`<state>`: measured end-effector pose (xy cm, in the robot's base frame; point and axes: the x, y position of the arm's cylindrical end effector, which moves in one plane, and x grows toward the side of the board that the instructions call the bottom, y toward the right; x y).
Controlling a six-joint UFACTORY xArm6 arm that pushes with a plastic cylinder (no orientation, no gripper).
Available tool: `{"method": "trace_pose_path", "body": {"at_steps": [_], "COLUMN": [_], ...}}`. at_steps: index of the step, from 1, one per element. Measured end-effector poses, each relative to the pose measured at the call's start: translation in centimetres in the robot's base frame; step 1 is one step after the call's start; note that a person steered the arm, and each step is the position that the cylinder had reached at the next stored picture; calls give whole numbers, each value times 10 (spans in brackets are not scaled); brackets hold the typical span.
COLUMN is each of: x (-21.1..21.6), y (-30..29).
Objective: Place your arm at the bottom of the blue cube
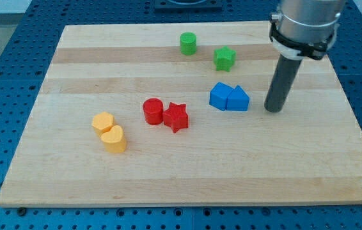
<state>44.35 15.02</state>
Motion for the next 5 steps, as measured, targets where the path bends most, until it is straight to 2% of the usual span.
{"method": "trace_pose_path", "body": {"at_steps": [1, 2, 5], "x": [-5, 17, 26], "y": [-10, -10, -91]}}
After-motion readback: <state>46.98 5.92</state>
